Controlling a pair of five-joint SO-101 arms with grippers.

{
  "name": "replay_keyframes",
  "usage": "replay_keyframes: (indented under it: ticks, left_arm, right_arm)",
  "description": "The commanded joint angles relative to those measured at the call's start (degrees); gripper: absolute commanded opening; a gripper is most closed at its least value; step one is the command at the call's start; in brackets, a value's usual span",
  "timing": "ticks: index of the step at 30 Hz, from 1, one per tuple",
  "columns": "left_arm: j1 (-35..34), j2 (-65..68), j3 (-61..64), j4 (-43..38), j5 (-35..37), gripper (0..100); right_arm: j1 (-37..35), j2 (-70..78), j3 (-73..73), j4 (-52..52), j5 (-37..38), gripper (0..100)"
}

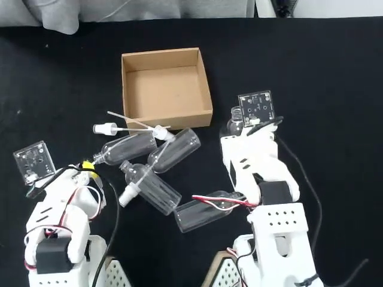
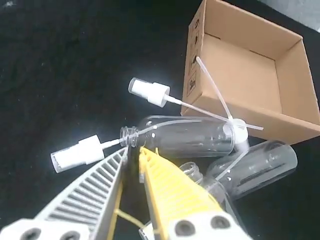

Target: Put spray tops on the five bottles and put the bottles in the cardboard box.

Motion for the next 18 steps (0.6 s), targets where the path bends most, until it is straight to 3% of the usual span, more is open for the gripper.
replay_keyframes:
  ticks: [1,18]
  left_arm:
    - [0.31,0.09,-4.88,0.18,2.55,3]
    - [0.48,30.07,-18.24,-0.62,12.22,3]
  right_arm:
    - [1.49,-1.27,0.4,-1.67,-0.18,12.4]
    - [1.41,-1.54,2.95,-5.27,0.09,12.4]
